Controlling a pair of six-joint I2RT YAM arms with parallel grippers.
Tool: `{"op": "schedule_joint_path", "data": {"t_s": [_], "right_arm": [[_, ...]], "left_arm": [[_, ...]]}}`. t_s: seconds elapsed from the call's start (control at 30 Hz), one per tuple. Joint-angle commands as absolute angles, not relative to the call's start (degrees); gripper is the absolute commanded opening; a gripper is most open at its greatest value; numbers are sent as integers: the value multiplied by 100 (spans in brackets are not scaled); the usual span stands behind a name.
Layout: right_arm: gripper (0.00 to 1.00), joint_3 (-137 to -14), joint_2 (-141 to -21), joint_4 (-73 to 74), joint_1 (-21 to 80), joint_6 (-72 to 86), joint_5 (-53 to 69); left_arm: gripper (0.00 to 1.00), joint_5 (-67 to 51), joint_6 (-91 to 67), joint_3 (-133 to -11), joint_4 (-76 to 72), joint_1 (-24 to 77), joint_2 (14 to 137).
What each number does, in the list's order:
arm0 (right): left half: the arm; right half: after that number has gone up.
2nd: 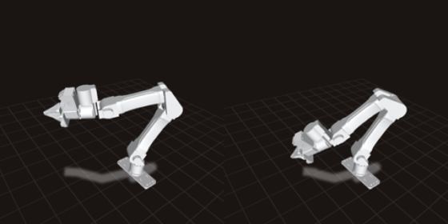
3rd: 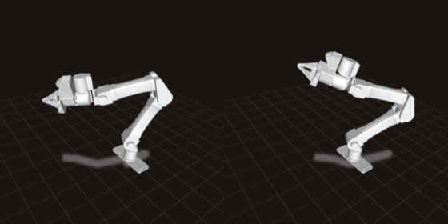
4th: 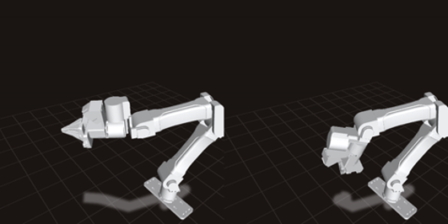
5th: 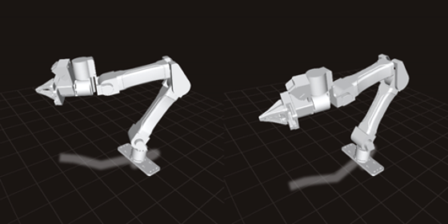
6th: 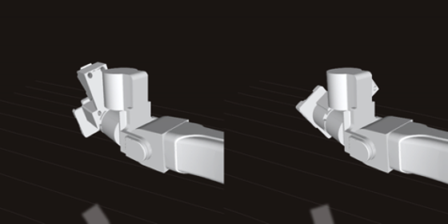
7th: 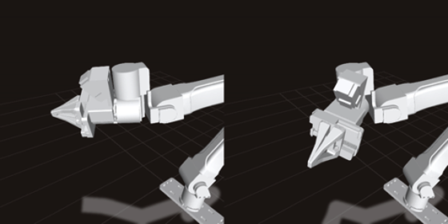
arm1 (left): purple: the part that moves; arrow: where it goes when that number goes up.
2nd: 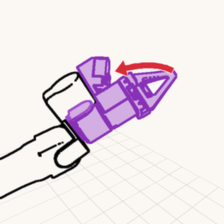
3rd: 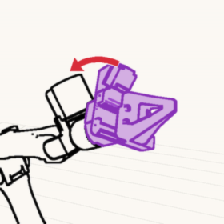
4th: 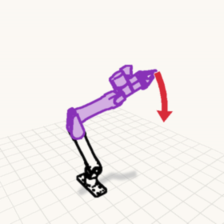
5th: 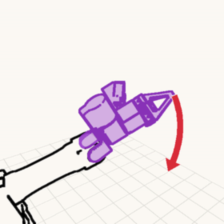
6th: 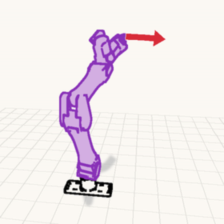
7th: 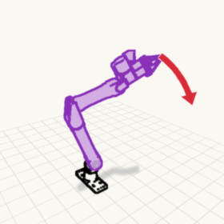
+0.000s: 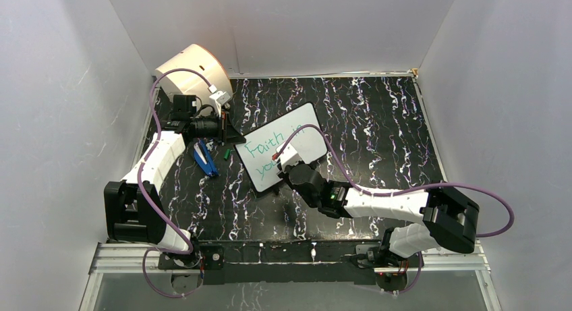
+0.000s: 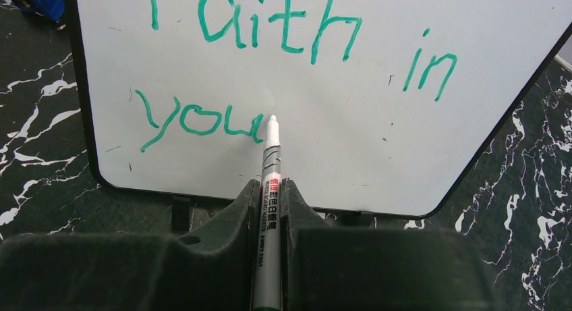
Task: Write a sentence on the whiteboard
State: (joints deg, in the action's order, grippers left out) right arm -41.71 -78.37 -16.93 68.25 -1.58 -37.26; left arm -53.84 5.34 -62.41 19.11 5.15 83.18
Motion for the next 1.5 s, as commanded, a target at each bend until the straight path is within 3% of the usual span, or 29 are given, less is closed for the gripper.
{"op": "schedule_joint_path", "data": {"t_s": [0.0,1.47], "right_arm": [[0,-4307,-7844,-2146,6802,-223,-3761],[0,-4254,-7920,-1347,6721,248,-3573]], "left_arm": [[0,-4982,606,-6291,2224,580,8464],[0,-4984,606,-6285,2224,580,8472]]}}
